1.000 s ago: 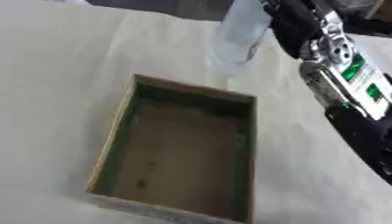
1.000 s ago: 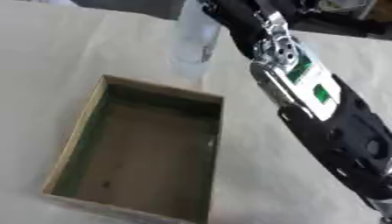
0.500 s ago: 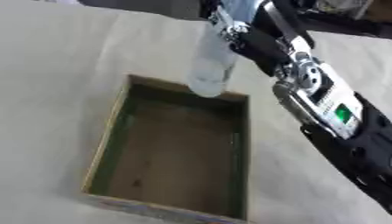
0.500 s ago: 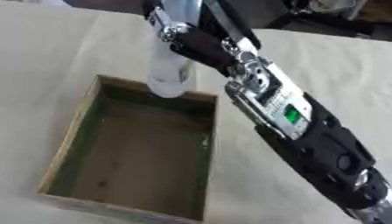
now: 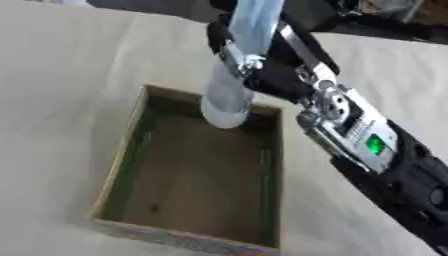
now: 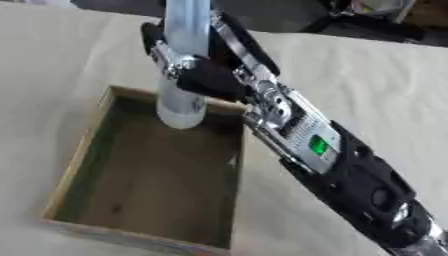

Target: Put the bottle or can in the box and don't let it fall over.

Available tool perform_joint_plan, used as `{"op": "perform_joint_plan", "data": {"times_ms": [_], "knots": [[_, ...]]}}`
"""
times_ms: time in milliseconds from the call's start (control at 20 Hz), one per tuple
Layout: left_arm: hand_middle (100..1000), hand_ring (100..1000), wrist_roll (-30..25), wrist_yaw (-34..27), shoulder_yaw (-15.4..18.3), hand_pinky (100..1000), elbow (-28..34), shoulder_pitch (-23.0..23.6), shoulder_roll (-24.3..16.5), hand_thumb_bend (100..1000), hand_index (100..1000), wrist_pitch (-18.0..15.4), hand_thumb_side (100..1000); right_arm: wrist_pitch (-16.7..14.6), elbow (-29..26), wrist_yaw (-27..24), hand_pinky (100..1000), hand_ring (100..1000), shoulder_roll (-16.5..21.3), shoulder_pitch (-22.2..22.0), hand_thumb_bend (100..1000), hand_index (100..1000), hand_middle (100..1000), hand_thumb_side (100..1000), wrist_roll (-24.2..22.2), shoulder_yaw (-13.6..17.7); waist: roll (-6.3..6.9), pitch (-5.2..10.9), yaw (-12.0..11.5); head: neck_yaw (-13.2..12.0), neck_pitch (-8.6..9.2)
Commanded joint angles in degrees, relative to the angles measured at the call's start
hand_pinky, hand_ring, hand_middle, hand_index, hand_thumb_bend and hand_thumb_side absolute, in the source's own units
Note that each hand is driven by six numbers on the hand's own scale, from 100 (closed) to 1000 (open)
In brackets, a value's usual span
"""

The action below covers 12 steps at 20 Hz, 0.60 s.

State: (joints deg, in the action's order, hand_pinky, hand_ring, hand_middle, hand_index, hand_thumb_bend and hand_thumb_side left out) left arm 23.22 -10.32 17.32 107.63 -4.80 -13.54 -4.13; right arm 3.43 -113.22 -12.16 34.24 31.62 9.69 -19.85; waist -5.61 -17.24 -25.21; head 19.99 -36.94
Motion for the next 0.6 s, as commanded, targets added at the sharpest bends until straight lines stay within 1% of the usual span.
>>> {"op": "perform_joint_plan", "data": {"times_ms": [50,200,350,600], "knots": [[816,753,0.6,-0.2,1.1,1000,0.2,0.3,-1.6,610,714,-0.4,463,0.2,-1.4,0.3,1000,1000,-0.2,0.0,100,432,1000,470,0.8,-0.9,0.55,1.56,-0.2,-0.2,-0.22],[815,753,0.8,-0.4,1.4,1000,0.0,0.6,-1.4,608,713,-0.6,464,0.2,-1.4,-0.6,1000,1000,-0.8,-0.6,100,438,1000,470,2.3,-1.8,0.55,1.72,-0.4,-0.6,-0.12],[815,753,1.0,-0.4,1.6,1000,-0.1,0.6,-1.3,608,713,-0.6,464,0.7,-1.4,-1.2,1000,1000,-1.1,-1.3,100,453,1000,470,2.7,-2.6,0.53,1.8,-0.4,-0.4,0.12],[814,752,1.2,-0.2,1.9,1000,-0.1,0.6,-0.9,606,713,-0.6,465,1.1,-1.4,-1.4,1000,1000,-2.0,-2.6,100,459,1000,470,4.4,-4.2,0.37,1.57,-0.4,-0.3,0.15]]}}
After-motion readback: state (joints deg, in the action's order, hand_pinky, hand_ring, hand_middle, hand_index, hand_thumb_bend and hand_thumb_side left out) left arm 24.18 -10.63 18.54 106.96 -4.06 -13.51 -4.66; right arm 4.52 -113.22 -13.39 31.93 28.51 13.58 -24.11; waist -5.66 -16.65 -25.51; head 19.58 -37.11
